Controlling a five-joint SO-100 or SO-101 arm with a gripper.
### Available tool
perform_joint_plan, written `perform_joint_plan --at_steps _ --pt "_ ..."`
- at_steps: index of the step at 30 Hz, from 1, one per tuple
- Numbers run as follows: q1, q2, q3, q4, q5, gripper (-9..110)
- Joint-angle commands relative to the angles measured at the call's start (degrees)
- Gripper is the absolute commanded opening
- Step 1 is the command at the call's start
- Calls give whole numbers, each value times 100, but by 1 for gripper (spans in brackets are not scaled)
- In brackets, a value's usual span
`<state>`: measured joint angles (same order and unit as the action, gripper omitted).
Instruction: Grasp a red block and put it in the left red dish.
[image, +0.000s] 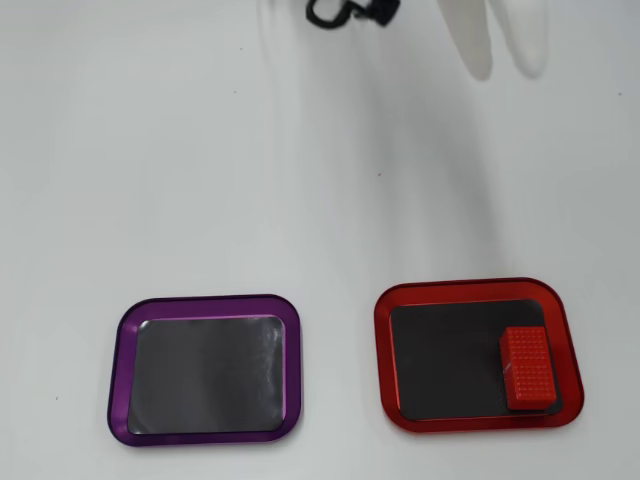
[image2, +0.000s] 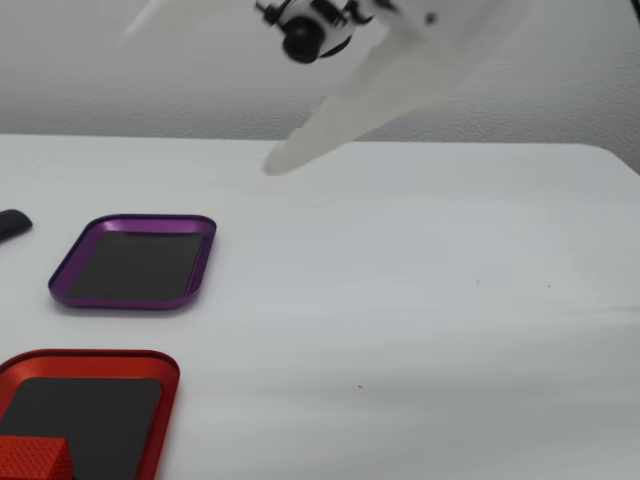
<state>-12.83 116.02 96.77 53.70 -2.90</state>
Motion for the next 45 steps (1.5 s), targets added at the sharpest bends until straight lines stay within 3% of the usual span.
perform_joint_plan --at_steps 1,12,24,33,39,45 --pt "53 1037 439 378 -53 28" --pt "905 4764 3911 413 -9 28" --pt "932 8060 7189 668 9 28" --pt "940 8174 7980 940 18 26" --pt "976 8174 7954 1081 26 -2" --pt "1397 8174 7937 1248 149 0"
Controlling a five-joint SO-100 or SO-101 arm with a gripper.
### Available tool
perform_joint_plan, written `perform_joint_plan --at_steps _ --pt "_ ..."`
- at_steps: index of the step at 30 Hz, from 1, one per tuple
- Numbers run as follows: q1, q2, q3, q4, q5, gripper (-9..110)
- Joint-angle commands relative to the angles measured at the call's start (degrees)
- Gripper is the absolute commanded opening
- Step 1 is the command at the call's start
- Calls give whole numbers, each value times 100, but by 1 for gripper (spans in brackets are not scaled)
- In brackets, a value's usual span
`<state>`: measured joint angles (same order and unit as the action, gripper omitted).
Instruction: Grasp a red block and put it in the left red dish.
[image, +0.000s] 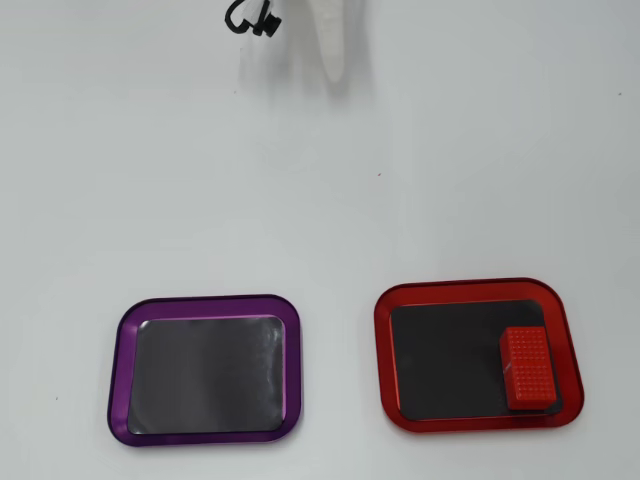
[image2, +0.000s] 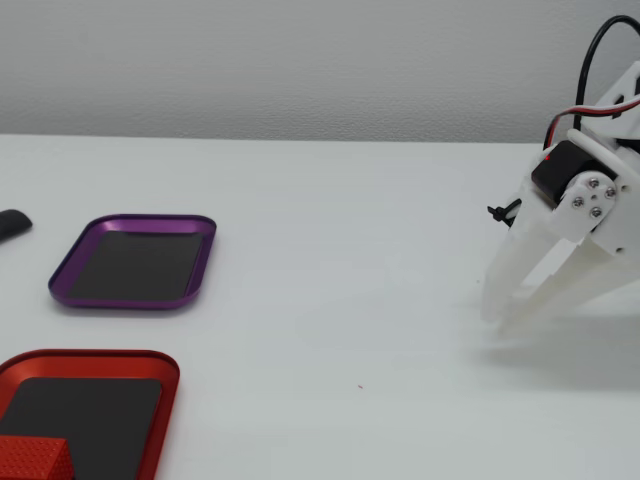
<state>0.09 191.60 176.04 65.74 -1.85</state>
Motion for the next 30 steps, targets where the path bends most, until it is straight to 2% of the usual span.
perform_joint_plan --at_steps 1,30 --pt "97 615 9 44 26 0" --pt "79 615 18 35 -26 0"
